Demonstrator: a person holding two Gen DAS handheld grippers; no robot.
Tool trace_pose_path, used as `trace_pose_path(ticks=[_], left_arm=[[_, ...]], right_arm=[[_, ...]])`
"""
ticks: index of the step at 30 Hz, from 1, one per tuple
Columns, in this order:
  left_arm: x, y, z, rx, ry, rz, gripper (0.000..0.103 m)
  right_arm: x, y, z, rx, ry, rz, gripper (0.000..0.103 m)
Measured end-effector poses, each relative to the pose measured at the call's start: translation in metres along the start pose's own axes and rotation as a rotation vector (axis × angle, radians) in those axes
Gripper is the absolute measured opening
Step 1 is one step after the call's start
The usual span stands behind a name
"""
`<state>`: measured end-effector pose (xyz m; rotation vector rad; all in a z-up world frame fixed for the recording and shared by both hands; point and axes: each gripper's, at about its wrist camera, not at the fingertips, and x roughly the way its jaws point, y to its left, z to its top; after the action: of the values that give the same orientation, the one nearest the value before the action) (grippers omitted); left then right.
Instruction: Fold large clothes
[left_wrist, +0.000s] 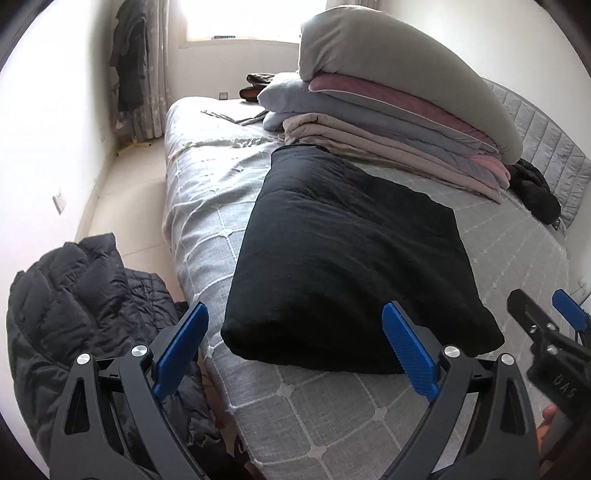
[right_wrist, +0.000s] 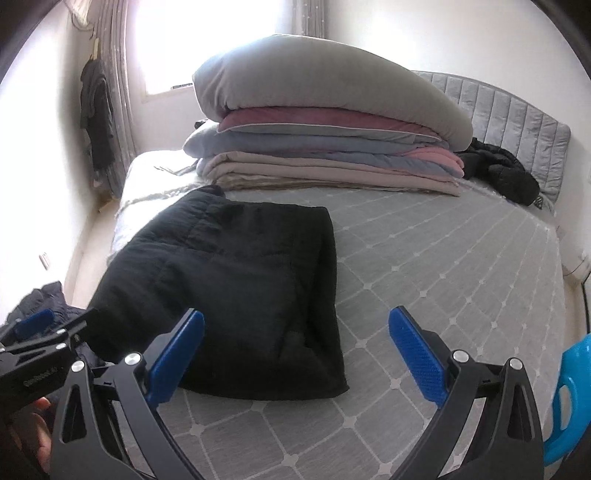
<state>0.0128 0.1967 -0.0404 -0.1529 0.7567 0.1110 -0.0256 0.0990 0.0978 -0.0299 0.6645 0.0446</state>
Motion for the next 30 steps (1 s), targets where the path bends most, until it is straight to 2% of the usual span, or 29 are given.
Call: trace_pose_path(ticks=[4,7,14,30], left_arm=[[-0.003,-0.008,0.0,0.025,-0.009,-0.011,0.094],[0.001,-0.015,-0.002,0.045,0.016,-0.017,0.094],[0.006,-0.021,-0.006,0.071,0.057,-0.002,0.094],[0.005,-0.026,-0.006,0.081,0.059,-0.009,0.094]], right_arm=[[0.001,0.001,0.0,0.0,0.015,-0.01,0.096],[0.007,0.001,0.001,0.001,0.06,-0.013,0.096],[0.007,0.002,-0.001,-0.001,0.105,-0.015,0.096],[0.003,0.004,-0.002,-0.009,0.134,-0.021,0.096]])
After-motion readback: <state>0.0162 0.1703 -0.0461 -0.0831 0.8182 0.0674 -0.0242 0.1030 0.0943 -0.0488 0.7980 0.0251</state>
